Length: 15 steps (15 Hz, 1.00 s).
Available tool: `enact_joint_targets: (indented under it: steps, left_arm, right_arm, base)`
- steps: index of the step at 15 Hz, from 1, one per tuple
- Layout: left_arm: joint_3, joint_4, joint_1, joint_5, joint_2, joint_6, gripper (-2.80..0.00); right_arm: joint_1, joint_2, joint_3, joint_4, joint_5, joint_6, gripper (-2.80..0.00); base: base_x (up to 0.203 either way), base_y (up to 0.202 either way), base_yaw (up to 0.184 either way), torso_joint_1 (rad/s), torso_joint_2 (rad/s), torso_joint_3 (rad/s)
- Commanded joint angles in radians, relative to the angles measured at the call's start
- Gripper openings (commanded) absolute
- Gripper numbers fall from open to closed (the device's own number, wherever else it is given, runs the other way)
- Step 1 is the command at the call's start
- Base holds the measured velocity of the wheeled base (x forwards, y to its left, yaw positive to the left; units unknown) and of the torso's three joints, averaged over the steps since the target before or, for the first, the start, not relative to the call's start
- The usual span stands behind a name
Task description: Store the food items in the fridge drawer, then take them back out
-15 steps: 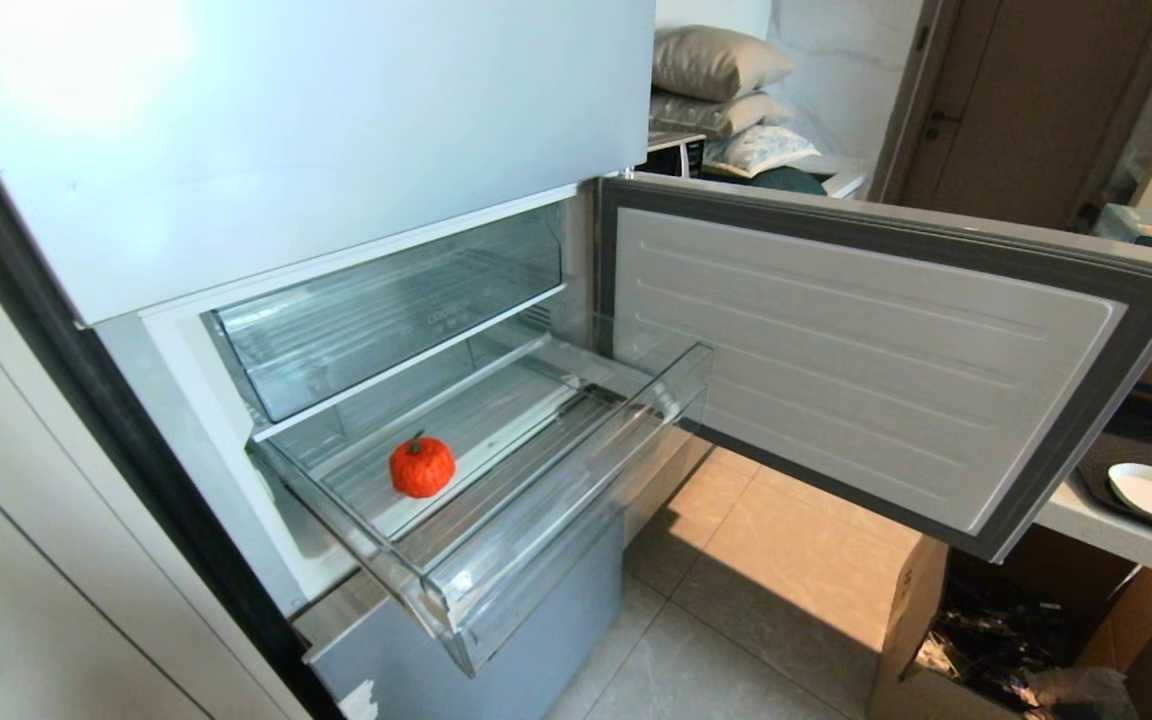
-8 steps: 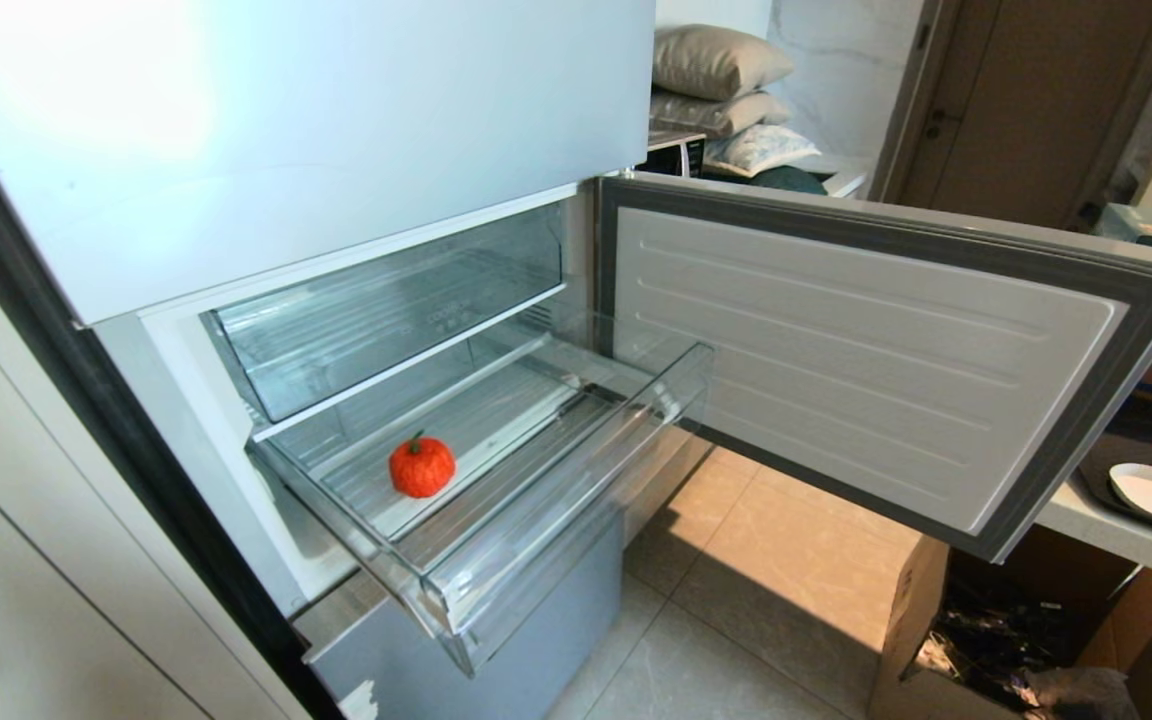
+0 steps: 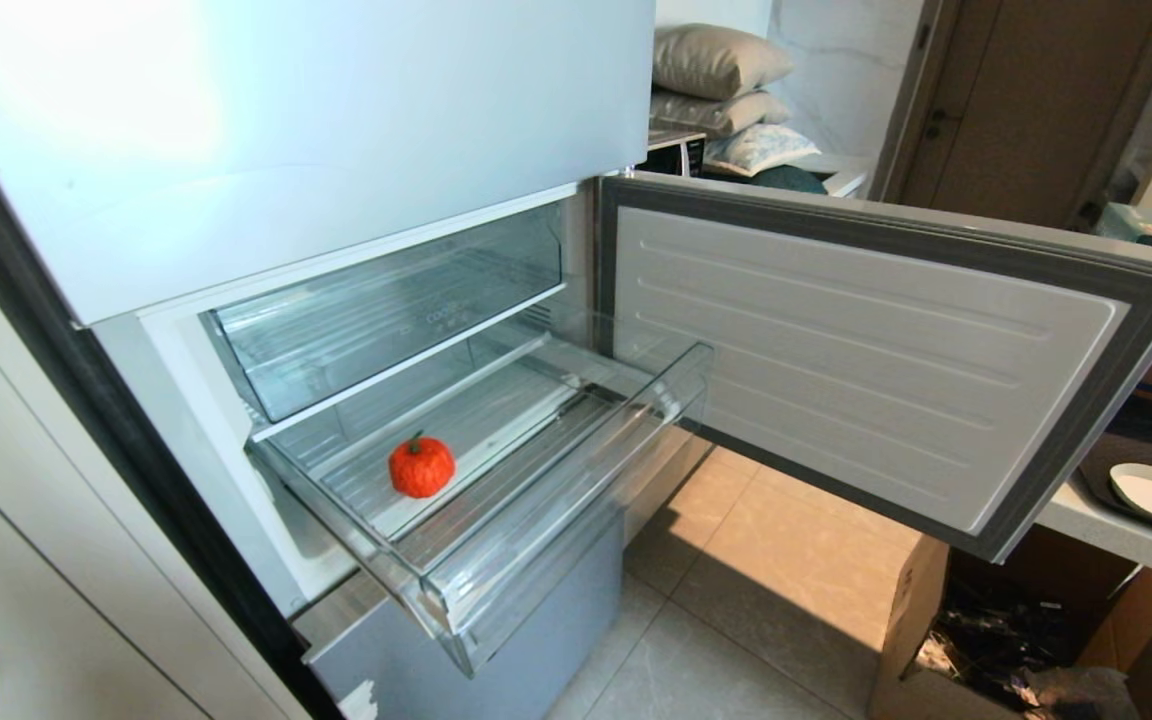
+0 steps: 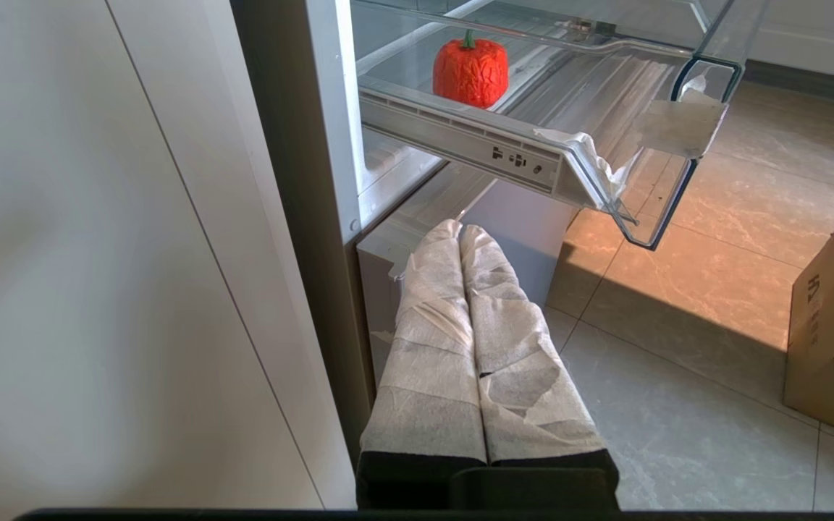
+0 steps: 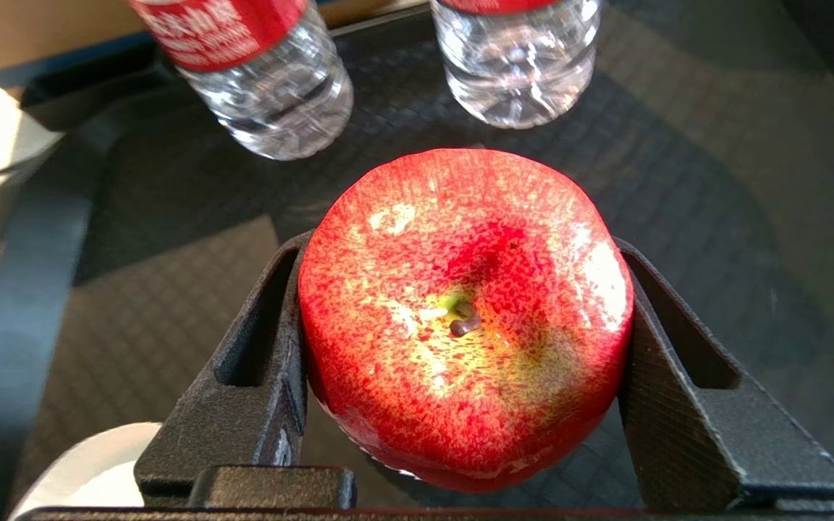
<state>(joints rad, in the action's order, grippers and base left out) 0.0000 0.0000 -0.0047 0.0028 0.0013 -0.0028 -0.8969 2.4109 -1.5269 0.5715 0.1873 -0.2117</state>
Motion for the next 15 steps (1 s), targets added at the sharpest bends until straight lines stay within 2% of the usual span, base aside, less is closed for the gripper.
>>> enact_joint_targets:
  steps: [1,8,9,15]
  left_arm:
    - [0.0,0.0,0.0,0.0,0.0,0.0,-2.8]
    - [0.0,0.0,0.0,0.0,0.0,0.0,-2.8]
    - [0.0,0.0,0.0,0.0,0.0,0.0,-2.8]
    - [0.0,0.0,0.0,0.0,0.0,0.0,-2.8]
  right_arm:
    - [0.01,0.014,-0.007,0.004,0.0,-0.01,-2.8]
    - [0.023,0.034,-0.029,0.003,-0.002,-0.025,-2.8]
    - [0.023,0.035,-0.03,0.004,-0.002,-0.025,0.0]
    - [0.024,0.036,-0.03,0.003,-0.002,-0.026,0.0]
  base:
    - [0.0,0.0,0.0,0.0,0.0,0.0]
    - [0.0,0.0,0.0,0.0,0.0,0.0]
    - [0.0,0.0,0.0,0.0,0.0,0.0]
    - [0.0,0.0,0.0,0.0,0.0,0.0]
